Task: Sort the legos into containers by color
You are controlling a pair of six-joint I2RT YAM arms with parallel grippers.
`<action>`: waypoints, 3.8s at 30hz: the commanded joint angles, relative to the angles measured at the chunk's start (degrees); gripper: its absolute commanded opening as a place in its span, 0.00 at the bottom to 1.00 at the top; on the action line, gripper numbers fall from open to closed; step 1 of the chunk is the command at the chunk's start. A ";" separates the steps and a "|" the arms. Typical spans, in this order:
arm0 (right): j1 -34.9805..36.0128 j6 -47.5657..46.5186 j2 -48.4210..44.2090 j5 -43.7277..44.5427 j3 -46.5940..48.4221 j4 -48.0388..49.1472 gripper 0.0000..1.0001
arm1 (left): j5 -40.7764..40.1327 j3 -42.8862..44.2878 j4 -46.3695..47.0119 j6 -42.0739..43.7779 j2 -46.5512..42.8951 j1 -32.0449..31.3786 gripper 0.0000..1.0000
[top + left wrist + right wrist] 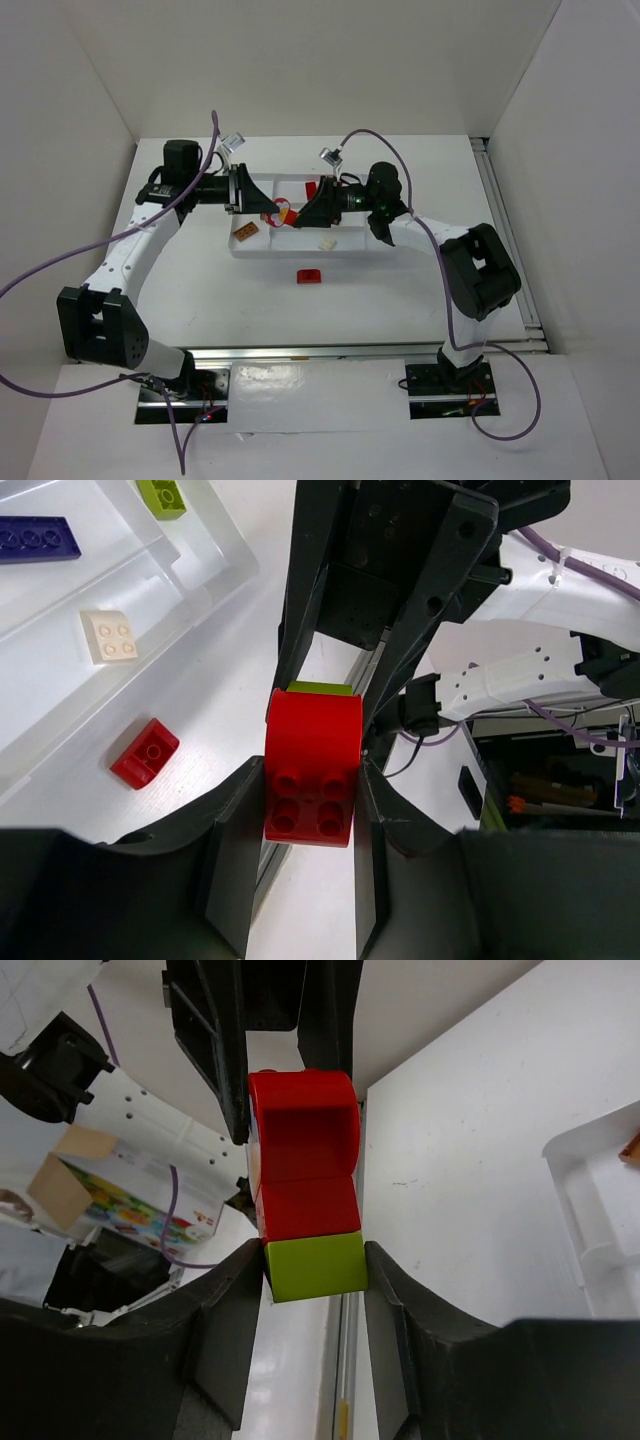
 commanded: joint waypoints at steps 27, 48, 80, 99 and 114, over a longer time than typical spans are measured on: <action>-3.56 -23.32 -8.04 32.54 -0.79 -38.60 0.11 | -5.90 1.54 3.74 -3.27 -2.45 3.64 0.00; -9.53 -22.54 8.65 86.67 19.87 -59.83 0.22 | -21.21 2.07 -3.91 0.34 -4.12 -1.54 0.00; -3.83 -19.02 -9.19 -1.47 5.28 -21.51 0.99 | -0.02 0.13 9.63 -2.56 -2.80 -2.07 0.00; -0.66 -10.34 -2.95 -3.58 9.94 -9.57 0.75 | 0.50 -0.39 9.63 -2.03 -2.80 -2.07 0.00; -1.18 -17.24 -2.50 1.41 8.89 -20.07 0.05 | -3.44 0.22 7.88 -0.99 -3.33 -2.07 0.00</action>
